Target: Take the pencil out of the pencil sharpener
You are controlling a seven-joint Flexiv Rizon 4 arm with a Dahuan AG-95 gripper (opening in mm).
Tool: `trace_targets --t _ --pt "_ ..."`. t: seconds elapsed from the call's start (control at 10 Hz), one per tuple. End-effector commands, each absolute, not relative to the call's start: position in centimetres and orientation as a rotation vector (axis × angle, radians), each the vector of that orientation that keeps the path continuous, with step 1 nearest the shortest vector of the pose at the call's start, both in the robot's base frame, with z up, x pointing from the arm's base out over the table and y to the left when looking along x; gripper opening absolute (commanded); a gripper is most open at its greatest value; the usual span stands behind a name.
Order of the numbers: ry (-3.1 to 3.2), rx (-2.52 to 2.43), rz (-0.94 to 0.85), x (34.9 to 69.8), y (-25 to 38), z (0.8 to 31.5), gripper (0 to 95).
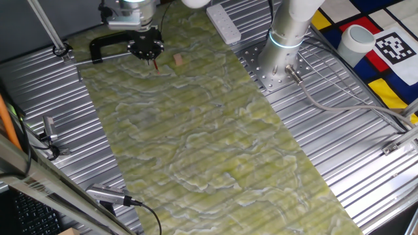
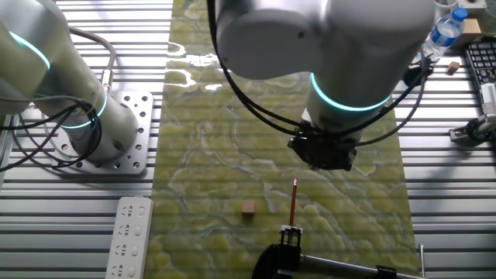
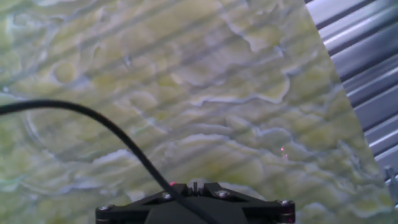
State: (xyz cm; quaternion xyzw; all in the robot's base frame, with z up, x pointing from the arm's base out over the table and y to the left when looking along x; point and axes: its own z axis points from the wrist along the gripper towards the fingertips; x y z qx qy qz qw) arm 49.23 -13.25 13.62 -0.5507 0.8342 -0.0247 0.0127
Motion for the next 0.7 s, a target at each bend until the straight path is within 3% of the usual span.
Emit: trace_targets --t 0.1,0.7 --pt "2.597 -1.716 -0.070 49.37 -13.27 13.58 0.0" --pt "2.614 -1.800 -0.069 49.37 -13.27 13.58 0.0"
